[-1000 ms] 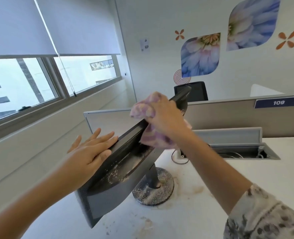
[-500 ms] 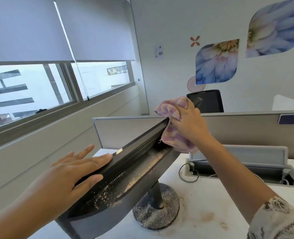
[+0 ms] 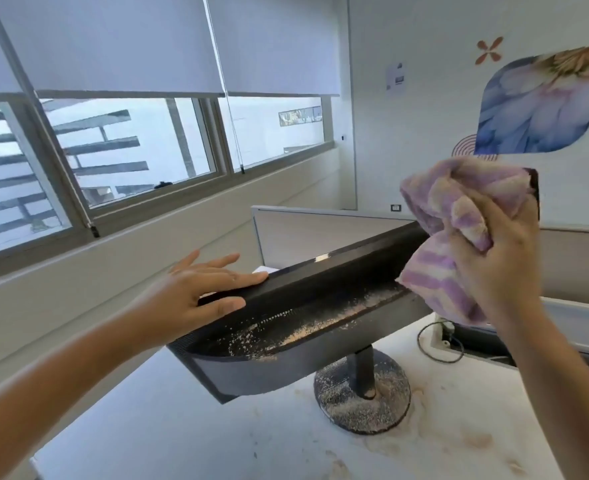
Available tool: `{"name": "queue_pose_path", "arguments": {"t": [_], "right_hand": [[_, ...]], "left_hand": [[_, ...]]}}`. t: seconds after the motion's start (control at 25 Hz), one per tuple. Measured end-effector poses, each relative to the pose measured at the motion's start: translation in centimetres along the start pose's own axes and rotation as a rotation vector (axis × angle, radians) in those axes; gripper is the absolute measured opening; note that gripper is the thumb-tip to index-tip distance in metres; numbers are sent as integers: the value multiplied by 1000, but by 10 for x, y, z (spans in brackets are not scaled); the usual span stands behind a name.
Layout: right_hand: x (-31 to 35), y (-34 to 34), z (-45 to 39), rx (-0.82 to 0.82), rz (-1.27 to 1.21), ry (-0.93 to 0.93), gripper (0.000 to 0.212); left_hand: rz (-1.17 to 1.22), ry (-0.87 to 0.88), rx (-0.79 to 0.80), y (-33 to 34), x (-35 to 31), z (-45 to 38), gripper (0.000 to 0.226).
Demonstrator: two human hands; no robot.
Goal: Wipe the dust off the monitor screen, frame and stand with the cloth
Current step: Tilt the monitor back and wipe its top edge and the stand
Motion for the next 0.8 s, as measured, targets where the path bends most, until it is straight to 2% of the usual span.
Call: {"name": "queue_pose_path", "arguments": {"t": [0.08,0.2,0.28,0.32,0.4,0.52,0.8], "right_hand": [[84,13,68,67,-29,-242,42],[182,55,155,293,16,-546,38],[212,89,176,475,117,-564,40],[218,103,177,559,185,-534,46],[217,119,170,635,267,-462,57],[199,121,164,629,289,-387,53],[100,93,117,588,482,-283,48]], "left_hand": [[23,10,2,0,-2,-5,31],[80,5,-8,-5,1,-11,39],[121,65,-5,-6,2,-9,62],[120,78,2,-4,2,-8,64],[77,53,15,-2,3,-9,48],[24,21,7,-6,9,-14,31],[29,41,-1,-7,20,-13,48]]}}
Point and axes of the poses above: each hand's wrist, its own z-axis away from the middle knuckle, its own y-axis out of the palm, x = y × z, the point moved 8 cm from there along -z, towards the middle knuckle, and after that the axes turned 6 degrees about x, right-handed, at the moved point
